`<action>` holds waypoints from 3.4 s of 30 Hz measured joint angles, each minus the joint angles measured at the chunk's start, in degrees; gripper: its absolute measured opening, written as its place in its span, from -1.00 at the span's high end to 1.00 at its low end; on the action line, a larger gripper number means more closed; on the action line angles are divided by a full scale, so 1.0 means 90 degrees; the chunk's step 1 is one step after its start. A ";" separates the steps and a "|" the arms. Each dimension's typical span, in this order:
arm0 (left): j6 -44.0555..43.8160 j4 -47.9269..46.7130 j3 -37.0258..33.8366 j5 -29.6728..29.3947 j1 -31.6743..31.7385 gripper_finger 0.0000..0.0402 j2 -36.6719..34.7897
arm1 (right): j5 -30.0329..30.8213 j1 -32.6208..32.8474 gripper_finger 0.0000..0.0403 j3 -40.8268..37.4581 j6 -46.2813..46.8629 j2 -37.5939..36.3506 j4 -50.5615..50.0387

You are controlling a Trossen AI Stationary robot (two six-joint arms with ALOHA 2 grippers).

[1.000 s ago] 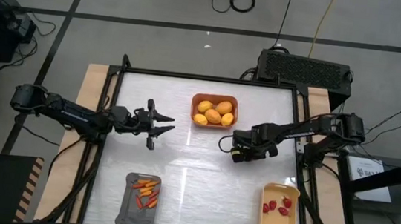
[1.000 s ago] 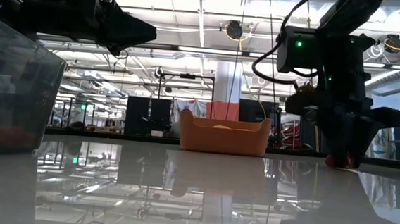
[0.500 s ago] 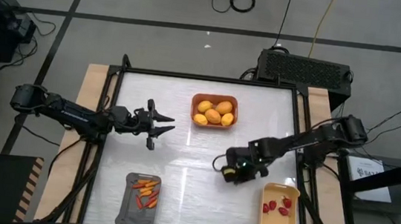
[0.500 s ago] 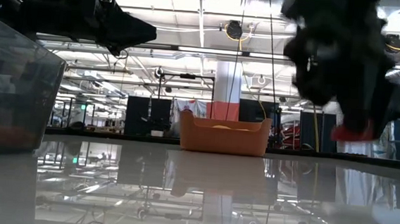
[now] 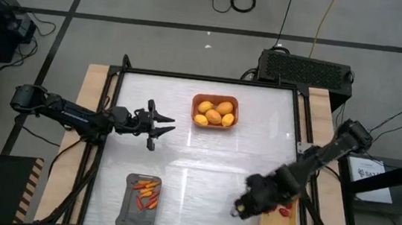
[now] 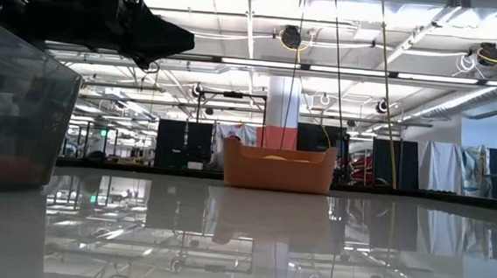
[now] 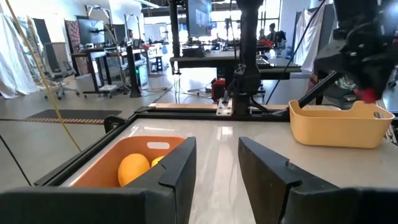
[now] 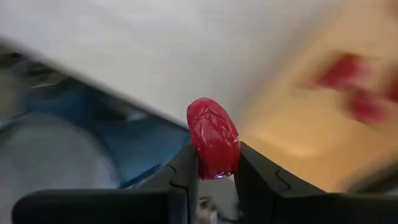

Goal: Sort produce into baskets
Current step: Put the red chili pepper into the yellow bin, then return to Home Position

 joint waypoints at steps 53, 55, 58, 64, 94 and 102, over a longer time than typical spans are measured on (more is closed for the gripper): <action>-0.0002 -0.0068 0.0000 0.0000 0.0002 0.37 0.0000 | 0.3764 0.1041 0.09 0.0033 -0.0494 0.0005 -0.1970; -0.0002 -0.0068 0.0000 0.0000 0.0000 0.37 0.0000 | 0.4244 0.0924 0.09 0.0033 -0.0896 0.0005 -0.1798; -0.0008 -0.0125 0.0000 0.0079 0.0002 0.37 0.0000 | 0.4950 0.0738 0.09 0.0014 -0.1484 0.0005 -0.1408; -0.0481 -0.0577 0.0171 0.0889 0.0095 0.37 -0.0005 | 0.5351 0.0101 0.24 -0.0478 -0.3622 0.0005 0.0344; -0.0596 -0.4714 0.0134 -0.0103 0.0466 0.37 -0.4390 | 0.2134 -0.3777 1.00 -0.1439 -1.0618 -0.0437 0.4264; -0.0653 -0.5539 0.0080 -0.0219 0.0466 0.37 -0.5326 | 0.2108 -0.4329 1.00 -0.3242 -1.0710 -0.1910 0.6108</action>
